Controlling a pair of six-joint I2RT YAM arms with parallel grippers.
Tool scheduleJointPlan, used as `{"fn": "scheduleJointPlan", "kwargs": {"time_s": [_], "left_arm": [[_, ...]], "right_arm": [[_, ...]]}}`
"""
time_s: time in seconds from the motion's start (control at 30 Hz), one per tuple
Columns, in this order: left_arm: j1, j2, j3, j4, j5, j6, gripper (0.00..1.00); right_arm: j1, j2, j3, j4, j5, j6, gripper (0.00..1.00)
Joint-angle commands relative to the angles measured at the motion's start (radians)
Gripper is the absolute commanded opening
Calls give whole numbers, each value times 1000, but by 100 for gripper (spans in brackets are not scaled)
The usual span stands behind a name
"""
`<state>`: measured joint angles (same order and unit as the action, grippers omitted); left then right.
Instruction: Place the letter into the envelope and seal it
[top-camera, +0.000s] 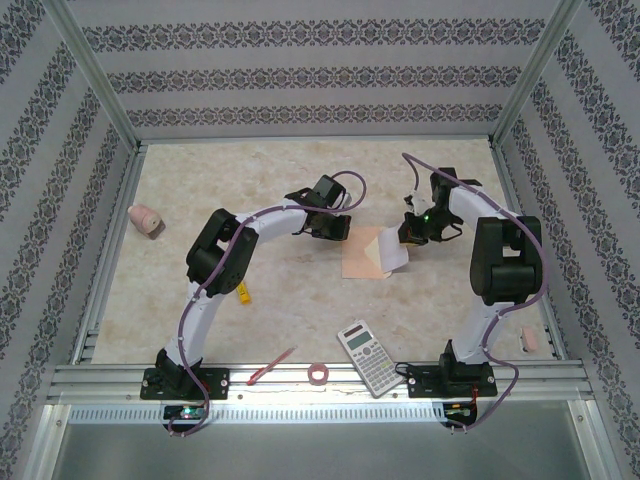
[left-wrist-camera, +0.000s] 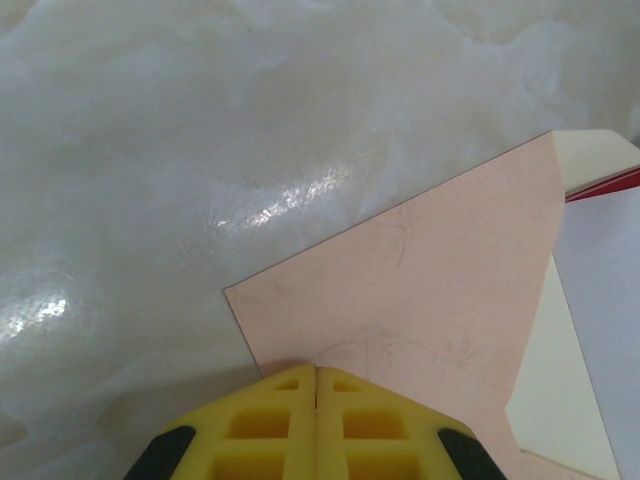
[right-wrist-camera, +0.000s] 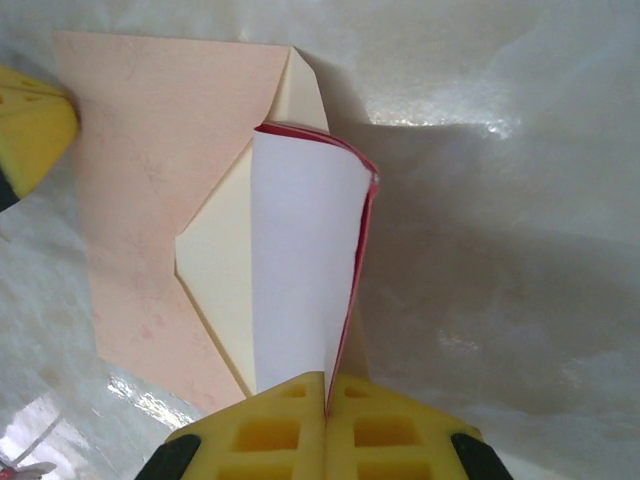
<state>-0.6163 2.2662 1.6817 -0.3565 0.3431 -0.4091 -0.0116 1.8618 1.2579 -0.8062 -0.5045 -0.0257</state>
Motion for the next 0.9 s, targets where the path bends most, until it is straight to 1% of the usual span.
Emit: {"fn": "scheduleJointPlan", "kwargs": {"time_s": [0.0,0.2,0.37,0.63,0.87], "left_arm": [[-14,14,3,-29,20,-18,0],[-14,2,-13,-27,20,-34,0],[-14,-17,-43,-2,27,-61,0],[-14,-33,-77,30,48,-85,0],[-14,-43,-97,43,56,-92,0]], "right_arm": [[-7,-24,-19,9,22,26,0],[-8,-39,-19,-2,80,63,0],[-4,-51,-29,11,102,90,0],[32,-57,-35,38,154,151,0],[67,-26,-23,58,154,180,0]]}}
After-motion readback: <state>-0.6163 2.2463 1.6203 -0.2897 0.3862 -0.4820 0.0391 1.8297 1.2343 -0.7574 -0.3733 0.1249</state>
